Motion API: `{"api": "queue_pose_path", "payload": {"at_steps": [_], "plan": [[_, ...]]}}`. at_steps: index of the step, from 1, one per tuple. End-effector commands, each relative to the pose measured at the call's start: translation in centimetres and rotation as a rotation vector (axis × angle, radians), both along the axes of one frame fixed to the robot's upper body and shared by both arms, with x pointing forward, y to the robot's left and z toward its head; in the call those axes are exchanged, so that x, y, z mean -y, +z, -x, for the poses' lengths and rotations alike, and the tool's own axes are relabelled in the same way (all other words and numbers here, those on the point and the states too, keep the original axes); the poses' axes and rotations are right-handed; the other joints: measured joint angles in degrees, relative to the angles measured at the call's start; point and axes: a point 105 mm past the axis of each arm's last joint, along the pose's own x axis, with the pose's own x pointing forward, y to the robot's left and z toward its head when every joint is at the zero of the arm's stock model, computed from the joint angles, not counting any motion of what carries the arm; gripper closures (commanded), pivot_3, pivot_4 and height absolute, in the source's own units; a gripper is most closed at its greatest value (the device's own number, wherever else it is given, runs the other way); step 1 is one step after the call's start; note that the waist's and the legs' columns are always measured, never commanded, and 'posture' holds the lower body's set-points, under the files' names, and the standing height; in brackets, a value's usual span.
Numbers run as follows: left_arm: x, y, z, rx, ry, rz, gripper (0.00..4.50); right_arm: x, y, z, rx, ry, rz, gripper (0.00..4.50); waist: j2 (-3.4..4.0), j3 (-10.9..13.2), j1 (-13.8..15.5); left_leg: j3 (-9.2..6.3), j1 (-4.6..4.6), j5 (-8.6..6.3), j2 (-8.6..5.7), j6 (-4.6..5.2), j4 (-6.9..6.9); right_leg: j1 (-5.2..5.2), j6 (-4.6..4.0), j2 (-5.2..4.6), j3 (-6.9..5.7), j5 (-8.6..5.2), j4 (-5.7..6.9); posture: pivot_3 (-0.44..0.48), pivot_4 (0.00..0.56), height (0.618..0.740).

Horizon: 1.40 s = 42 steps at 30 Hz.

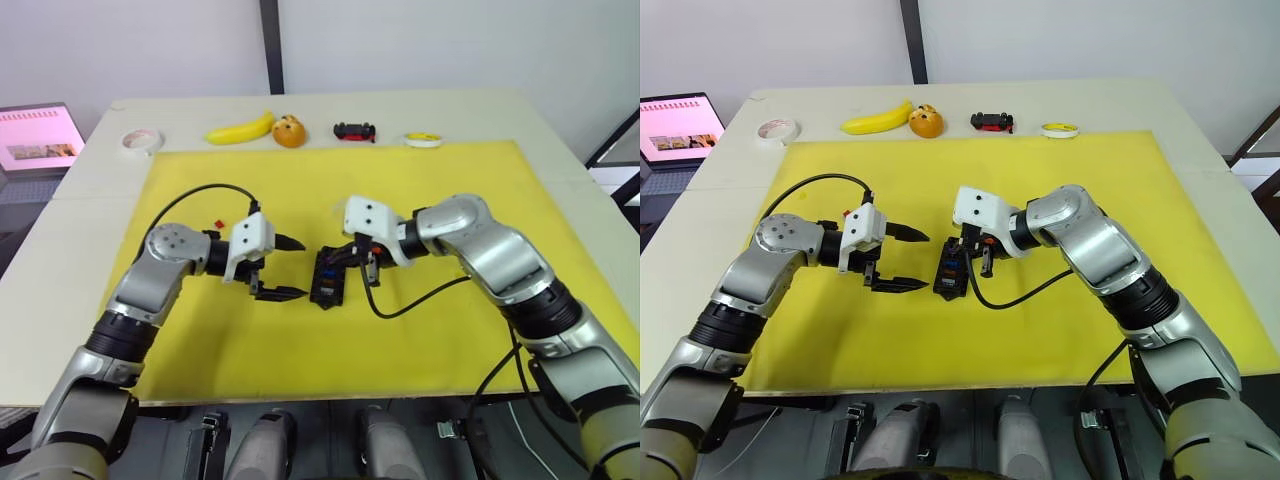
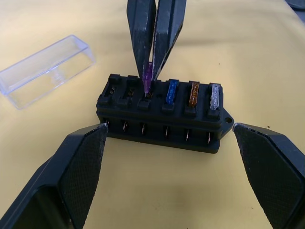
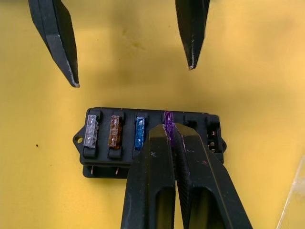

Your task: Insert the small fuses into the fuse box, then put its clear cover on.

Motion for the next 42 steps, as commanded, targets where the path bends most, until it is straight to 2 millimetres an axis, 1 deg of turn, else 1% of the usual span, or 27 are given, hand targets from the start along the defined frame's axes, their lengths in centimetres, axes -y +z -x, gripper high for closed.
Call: {"api": "queue_pose_path", "payload": {"at_steps": [1, 16, 24, 34, 42], "plan": [[0.4, 1.6, 0.1, 0.058, -0.021, 0.020, 0.06, -0.5, 1.4, -0.1, 0.056, 0.023, -0.022, 4.50, 0.00, 0.00, 0.00, 0.00, 0.00, 0.00, 0.00, 0.00, 0.00, 0.00, 0.00, 0.00, 0.00, 0.00, 0.00, 0.000, 0.150, 0.740], [0.5, 1.8, 0.2, 0.059, -0.017, 0.024, 0.06, -0.3, 0.4, -0.7, 0.064, 0.026, 0.011, 4.50, 0.00, 0.00, -0.05, 0.00, 0.00, 0.01, 0.00, -0.02, 0.00, -0.01, 0.00, 0.00, 0.00, 0.00, 0.02, 0.000, 0.150, 0.740], [0.4, 1.9, 0.3, 0.058, -0.016, 0.023, 0.06, -0.2, 0.2, -0.7, 0.062, 0.027, 0.027, 4.50, 0.00, 0.00, -0.05, 0.00, 0.00, 0.01, 0.00, -0.02, 0.03, -0.01, 0.00, 0.00, 0.00, 0.00, 0.06, 0.000, 0.150, 0.740], [0.5, 1.9, 0.3, 0.057, -0.018, 0.025, 0.06, 0.1, 0.4, -0.2, 0.059, 0.036, 0.037, 4.50, 0.00, 0.00, -0.02, 0.00, 0.00, 0.01, -0.01, -0.02, 0.04, -0.01, 0.00, 0.00, 0.00, 0.00, 0.07, 0.000, 0.150, 0.740], [0.7, 1.9, 0.3, 0.055, -0.024, 0.029, 0.06, 0.4, 0.4, -0.3, 0.061, 0.022, 0.042, 4.50, 0.00, 0.00, -0.03, 0.00, 0.00, 0.01, -0.01, -0.02, 0.04, -0.01, 0.00, 0.00, 0.00, 0.00, 0.08, 0.000, 0.150, 0.740]]}}
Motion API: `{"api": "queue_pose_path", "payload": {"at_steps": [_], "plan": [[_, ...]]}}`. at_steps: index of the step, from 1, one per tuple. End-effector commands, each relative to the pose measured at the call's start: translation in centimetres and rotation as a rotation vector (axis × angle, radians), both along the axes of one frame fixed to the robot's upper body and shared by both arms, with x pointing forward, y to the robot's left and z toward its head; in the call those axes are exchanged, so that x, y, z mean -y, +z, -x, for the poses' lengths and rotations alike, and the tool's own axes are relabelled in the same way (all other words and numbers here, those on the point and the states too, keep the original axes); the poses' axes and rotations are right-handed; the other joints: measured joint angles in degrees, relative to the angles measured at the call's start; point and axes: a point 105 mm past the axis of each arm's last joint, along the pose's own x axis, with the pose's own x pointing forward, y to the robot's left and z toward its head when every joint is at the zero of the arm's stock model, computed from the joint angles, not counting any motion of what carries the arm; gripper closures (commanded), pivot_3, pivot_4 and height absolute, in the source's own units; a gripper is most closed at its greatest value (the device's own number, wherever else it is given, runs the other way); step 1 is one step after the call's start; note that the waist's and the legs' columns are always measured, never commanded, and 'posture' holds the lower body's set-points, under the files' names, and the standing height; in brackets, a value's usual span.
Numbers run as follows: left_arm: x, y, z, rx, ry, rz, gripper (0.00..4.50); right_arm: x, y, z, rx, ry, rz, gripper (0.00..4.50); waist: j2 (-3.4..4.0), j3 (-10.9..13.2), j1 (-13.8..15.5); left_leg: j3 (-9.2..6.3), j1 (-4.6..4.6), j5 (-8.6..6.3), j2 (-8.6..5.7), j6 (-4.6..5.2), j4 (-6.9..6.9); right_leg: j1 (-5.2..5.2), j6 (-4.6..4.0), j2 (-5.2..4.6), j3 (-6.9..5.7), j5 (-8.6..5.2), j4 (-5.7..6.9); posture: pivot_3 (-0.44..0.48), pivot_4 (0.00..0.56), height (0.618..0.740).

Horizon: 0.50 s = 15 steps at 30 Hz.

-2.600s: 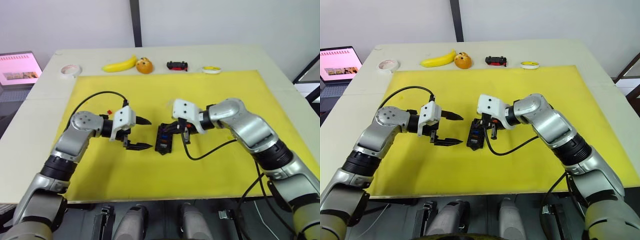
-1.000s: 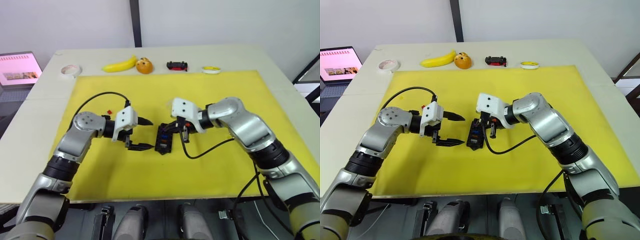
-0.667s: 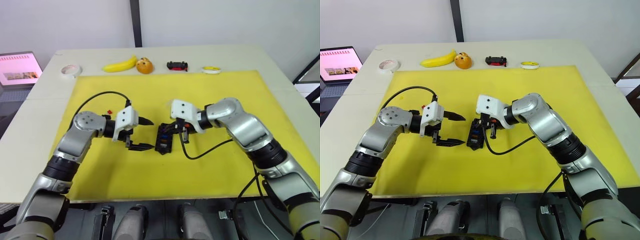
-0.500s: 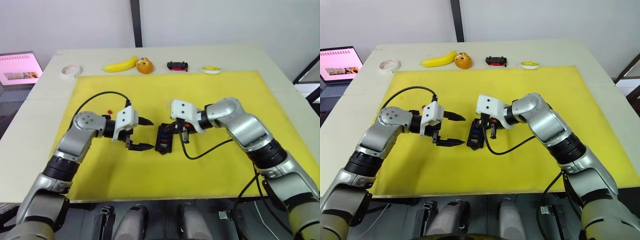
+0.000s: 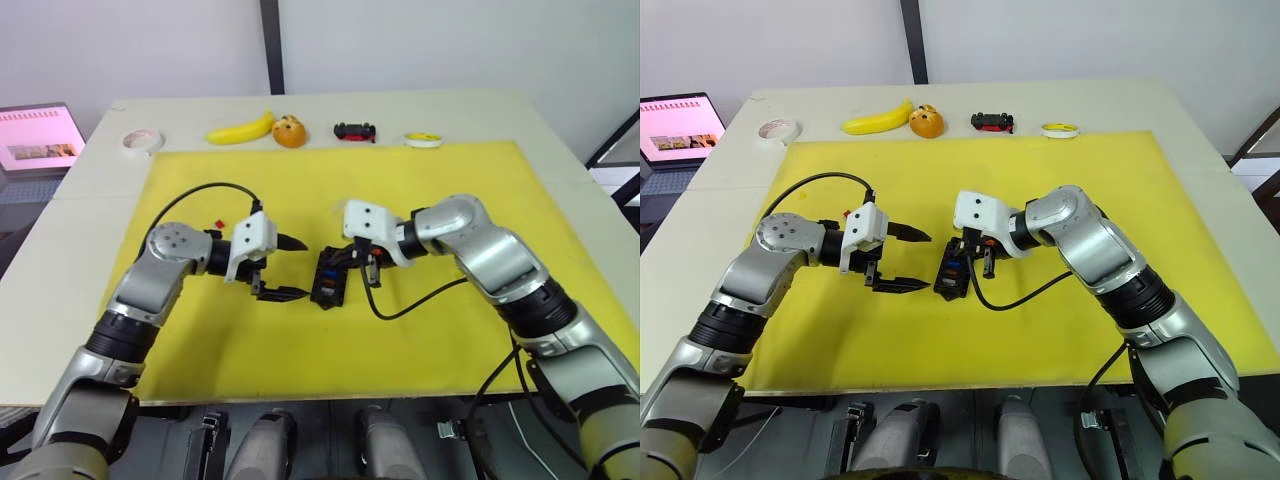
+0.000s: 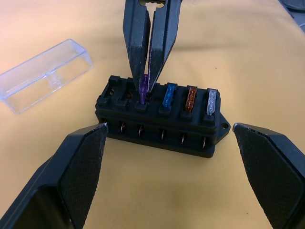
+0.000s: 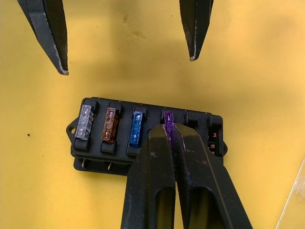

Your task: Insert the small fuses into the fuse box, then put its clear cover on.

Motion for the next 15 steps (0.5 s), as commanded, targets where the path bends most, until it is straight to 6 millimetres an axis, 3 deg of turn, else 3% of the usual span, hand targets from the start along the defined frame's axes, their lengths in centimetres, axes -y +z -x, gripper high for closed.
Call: {"api": "queue_pose_path", "payload": {"at_steps": [1, 15], "plan": [[0.35, 1.63, 0.16, 0.054, -0.021, 0.027, 0.06, 0.09, 0.97, 0.11, 0.041, 0.004, 0.002, 4.50, 0.00, 0.00, 0.02, 0.00, 0.00, 0.00, 0.00, 0.00, 0.00, 0.00, 0.00, 0.00, 0.00, 0.00, 0.00, 0.000, 0.150, 0.740], [0.56, 1.50, 0.23, 0.056, -0.027, 0.033, 0.06, 0.17, 1.08, 0.35, 0.030, -0.015, 0.004, 4.50, 0.00, 0.00, 0.01, 0.00, 0.00, 0.00, 0.00, 0.00, 0.00, 0.00, 0.00, 0.00, 0.00, 0.00, 0.00, 0.000, 0.150, 0.740]]}}
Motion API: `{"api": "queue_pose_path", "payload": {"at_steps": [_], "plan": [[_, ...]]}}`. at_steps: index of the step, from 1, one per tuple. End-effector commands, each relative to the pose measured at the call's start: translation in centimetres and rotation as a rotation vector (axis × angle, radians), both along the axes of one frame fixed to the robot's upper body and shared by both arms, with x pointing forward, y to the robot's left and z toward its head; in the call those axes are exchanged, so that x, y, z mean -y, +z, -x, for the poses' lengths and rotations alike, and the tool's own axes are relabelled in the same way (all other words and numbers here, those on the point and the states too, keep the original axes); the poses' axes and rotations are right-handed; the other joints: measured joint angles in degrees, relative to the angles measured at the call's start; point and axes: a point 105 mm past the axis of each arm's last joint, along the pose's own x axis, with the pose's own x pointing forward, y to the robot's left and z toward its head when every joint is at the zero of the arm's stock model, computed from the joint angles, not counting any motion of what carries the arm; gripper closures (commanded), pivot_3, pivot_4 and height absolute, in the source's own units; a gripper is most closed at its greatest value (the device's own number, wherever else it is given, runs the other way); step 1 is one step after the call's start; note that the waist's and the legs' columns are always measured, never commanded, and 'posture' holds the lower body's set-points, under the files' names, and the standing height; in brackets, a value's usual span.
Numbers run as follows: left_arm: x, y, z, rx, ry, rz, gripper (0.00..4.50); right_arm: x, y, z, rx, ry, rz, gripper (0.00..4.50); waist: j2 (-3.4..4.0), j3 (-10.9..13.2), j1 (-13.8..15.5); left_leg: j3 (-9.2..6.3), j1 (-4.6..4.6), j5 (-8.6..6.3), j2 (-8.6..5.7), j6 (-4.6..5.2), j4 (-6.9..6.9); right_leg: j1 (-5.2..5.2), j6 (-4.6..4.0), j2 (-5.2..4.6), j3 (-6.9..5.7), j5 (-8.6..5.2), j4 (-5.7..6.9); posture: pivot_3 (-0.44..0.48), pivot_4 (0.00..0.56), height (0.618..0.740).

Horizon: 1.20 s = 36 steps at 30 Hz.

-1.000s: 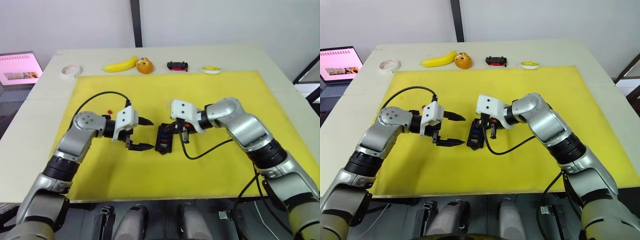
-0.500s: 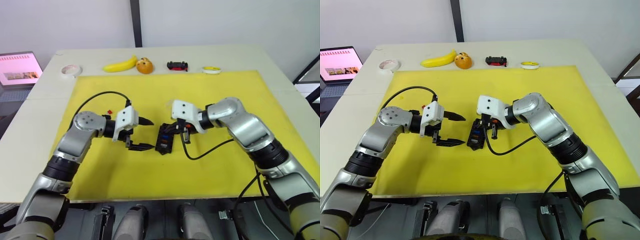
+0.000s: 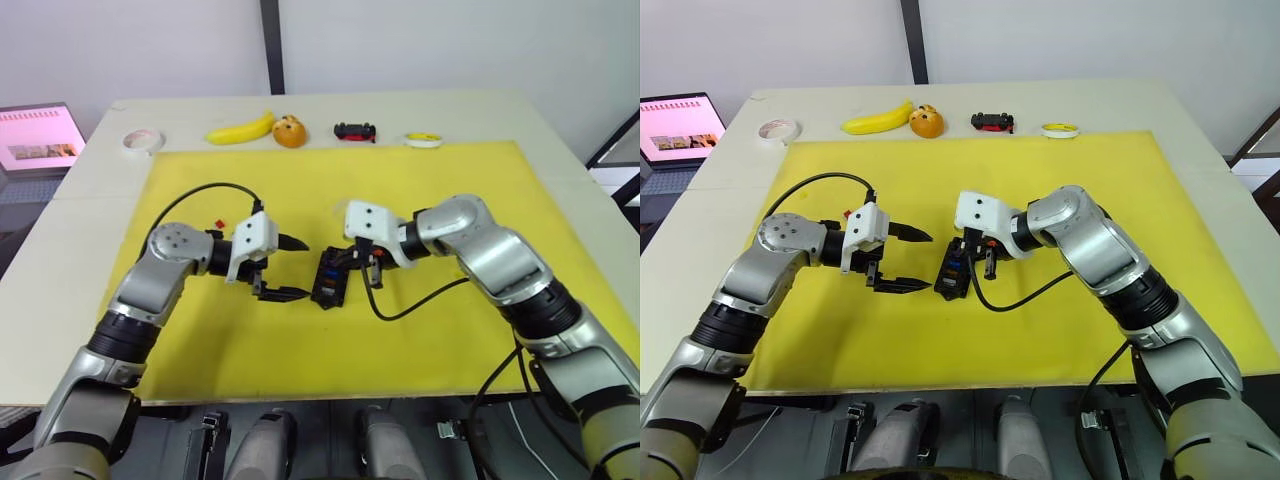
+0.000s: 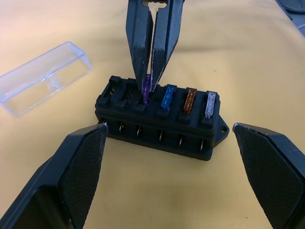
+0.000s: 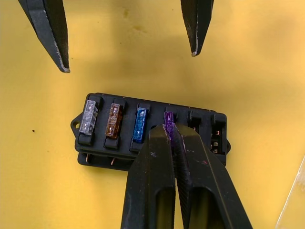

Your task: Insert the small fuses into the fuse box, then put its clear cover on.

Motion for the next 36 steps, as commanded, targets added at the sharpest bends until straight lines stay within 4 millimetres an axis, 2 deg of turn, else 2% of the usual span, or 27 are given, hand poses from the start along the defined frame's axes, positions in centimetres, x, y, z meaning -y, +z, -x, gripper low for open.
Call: {"api": "queue_pose_path", "payload": {"at_steps": [1, 27, 36], "plan": [[0.4, 1.5, 0.2, 0.056, -0.023, 0.028, 0.06, -0.1, 0.9, 0.0, 0.047, 0.003, -0.008, 4.50, 0.00, 0.00, 0.01, 0.00, 0.00, 0.00, 0.00, 0.00, 0.00, 0.00, 0.00, 0.00, 0.00, 0.00, 0.00, 0.000, 0.150, 0.740], [0.4, 1.5, 0.1, 0.054, -0.024, 0.034, 0.06, 0.1, 1.5, -0.5, 0.037, -0.044, -0.019, 4.50, 0.00, 0.00, 0.04, 0.00, 0.00, 0.00, 0.00, 0.00, 0.01, 0.00, 0.00, 0.00, 0.00, 0.00, 0.01, 0.000, 0.150, 0.740], [0.5, 1.5, 0.1, 0.057, -0.025, 0.034, 0.06, -0.1, 2.6, -0.3, 0.038, -0.041, -0.035, 4.50, 0.00, 0.00, 0.00, 0.00, 0.00, 0.00, 0.00, 0.00, 0.01, 0.00, 0.00, 0.00, 0.00, 0.00, 0.01, 0.000, 0.150, 0.740]]}}
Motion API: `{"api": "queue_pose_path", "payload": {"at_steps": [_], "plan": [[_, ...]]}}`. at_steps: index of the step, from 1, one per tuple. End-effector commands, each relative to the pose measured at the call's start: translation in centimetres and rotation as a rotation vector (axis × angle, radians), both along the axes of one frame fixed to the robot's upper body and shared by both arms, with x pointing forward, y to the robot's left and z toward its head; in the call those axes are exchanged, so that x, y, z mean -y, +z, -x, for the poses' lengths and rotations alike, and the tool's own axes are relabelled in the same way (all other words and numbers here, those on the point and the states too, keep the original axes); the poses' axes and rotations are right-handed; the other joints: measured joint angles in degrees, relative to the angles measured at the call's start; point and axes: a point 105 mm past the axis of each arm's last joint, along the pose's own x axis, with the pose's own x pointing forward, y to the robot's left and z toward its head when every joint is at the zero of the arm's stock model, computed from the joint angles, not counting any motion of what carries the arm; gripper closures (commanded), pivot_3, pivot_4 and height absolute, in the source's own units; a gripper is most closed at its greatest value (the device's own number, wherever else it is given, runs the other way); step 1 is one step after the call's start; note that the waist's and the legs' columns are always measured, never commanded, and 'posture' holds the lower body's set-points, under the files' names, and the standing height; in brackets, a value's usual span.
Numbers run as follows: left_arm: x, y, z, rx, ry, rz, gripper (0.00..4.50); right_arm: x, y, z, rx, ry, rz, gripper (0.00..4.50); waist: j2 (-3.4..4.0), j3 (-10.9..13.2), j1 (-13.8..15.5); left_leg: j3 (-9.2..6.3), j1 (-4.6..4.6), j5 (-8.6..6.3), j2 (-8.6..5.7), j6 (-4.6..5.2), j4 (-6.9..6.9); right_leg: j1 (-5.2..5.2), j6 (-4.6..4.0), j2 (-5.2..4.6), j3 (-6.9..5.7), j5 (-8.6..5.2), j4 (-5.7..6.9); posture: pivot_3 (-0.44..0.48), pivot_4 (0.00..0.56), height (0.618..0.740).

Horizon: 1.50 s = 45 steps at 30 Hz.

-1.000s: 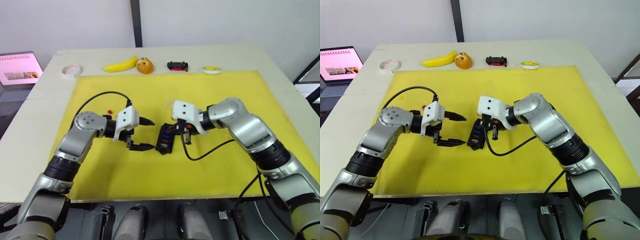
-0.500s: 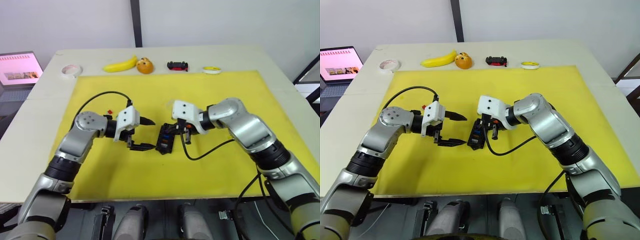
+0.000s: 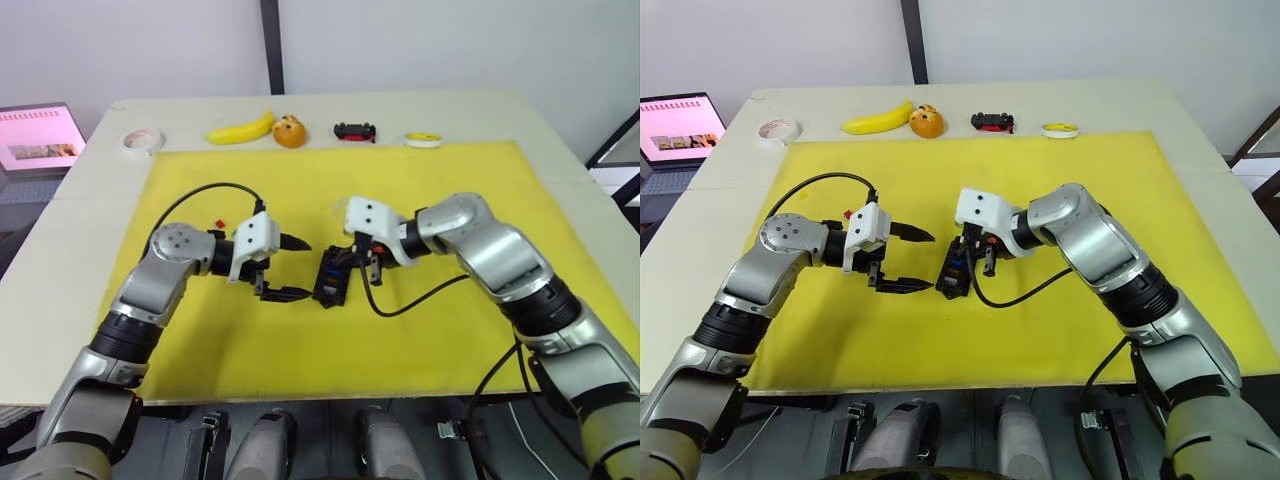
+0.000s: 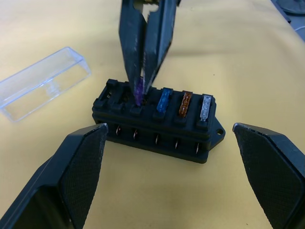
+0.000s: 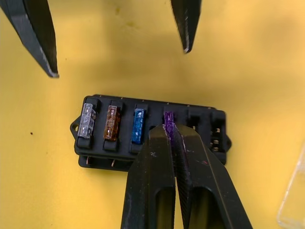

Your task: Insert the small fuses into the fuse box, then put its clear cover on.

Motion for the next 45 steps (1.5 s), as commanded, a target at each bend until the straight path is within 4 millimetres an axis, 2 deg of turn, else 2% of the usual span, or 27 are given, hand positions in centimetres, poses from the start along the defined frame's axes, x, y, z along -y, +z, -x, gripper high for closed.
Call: {"api": "queue_pose_path", "payload": {"at_steps": [1, 45], "plan": [[0.2, 1.4, 0.0, 0.052, -0.016, 0.027, 0.06, -0.2, 1.9, 0.0, 0.061, 0.014, -0.024, 4.50, 0.00, 0.00, 0.00, 0.00, 0.00, 0.00, 0.00, 0.00, 0.00, 0.00, 0.00, 0.00, 0.00, 0.00, 0.00, 0.000, 0.150, 0.740], [0.3, 1.3, -0.1, 0.046, -0.006, 0.038, 0.06, 0.2, -0.2, -0.4, 0.041, -0.011, 0.021, 4.50, 0.00, 0.00, -0.01, 0.00, 0.00, 0.00, 0.00, 0.00, 0.01, 0.00, 0.00, 0.00, 0.00, 0.00, 0.01, 0.000, 0.150, 0.740]]}}
